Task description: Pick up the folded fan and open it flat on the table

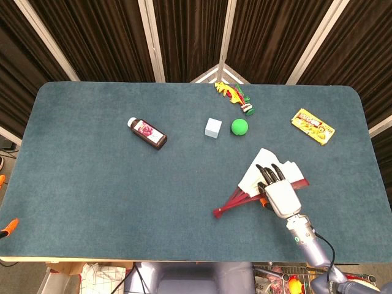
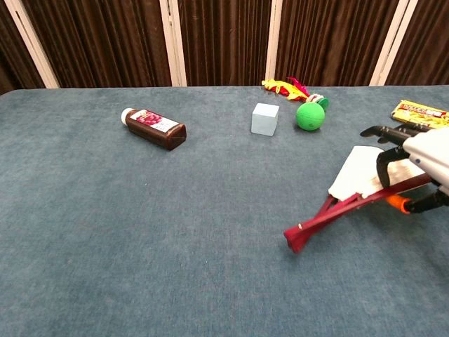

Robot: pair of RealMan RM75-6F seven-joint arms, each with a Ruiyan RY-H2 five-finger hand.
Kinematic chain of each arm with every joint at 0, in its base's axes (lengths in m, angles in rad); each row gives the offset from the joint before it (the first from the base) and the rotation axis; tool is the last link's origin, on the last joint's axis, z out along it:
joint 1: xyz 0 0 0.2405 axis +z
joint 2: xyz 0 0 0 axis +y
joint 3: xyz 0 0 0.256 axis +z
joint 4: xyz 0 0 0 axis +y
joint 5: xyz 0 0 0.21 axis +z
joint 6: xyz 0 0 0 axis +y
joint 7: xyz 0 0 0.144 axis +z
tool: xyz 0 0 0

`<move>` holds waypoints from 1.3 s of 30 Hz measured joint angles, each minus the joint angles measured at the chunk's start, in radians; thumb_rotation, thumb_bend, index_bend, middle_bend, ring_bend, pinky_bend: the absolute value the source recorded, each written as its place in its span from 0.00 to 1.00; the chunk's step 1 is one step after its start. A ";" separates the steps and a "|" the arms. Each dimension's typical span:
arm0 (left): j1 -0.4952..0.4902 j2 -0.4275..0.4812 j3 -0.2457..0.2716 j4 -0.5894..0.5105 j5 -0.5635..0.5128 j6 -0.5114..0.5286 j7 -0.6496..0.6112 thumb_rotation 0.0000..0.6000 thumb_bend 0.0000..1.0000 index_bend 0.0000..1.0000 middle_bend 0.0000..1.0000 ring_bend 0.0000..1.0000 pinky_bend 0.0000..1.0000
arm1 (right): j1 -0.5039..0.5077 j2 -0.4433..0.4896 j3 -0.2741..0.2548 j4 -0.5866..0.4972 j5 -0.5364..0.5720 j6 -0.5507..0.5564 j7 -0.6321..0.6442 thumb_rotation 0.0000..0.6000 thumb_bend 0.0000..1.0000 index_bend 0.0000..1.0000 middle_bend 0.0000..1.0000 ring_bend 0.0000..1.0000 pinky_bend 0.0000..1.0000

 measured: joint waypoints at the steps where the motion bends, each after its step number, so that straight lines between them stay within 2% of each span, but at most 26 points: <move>1: 0.000 -0.001 0.000 0.000 0.000 0.000 0.002 1.00 0.11 0.01 0.00 0.00 0.00 | 0.002 0.010 0.000 -0.014 -0.002 -0.001 -0.008 1.00 0.43 0.74 0.17 0.21 0.15; 14: -0.006 -0.006 0.001 -0.002 -0.003 -0.012 0.017 1.00 0.11 0.01 0.00 0.00 0.00 | 0.034 0.094 0.006 -0.126 -0.037 0.015 -0.023 1.00 0.43 0.77 0.18 0.22 0.16; 22: -0.032 -0.025 0.007 0.011 0.039 -0.033 0.033 1.00 0.11 0.01 0.00 0.00 0.00 | 0.066 0.194 0.031 -0.273 -0.035 -0.007 -0.003 1.00 0.43 0.79 0.18 0.22 0.16; 29: -0.086 -0.069 0.018 0.056 0.102 -0.090 -0.003 1.00 0.11 0.01 0.00 0.00 0.00 | 0.114 0.323 0.075 -0.445 -0.023 -0.052 0.018 1.00 0.43 0.79 0.18 0.22 0.16; 39: -0.161 -0.122 0.004 0.117 0.103 -0.167 -0.105 1.00 0.10 0.01 0.00 0.00 0.00 | 0.207 0.496 0.178 -0.653 0.056 -0.174 -0.065 1.00 0.43 0.82 0.18 0.22 0.16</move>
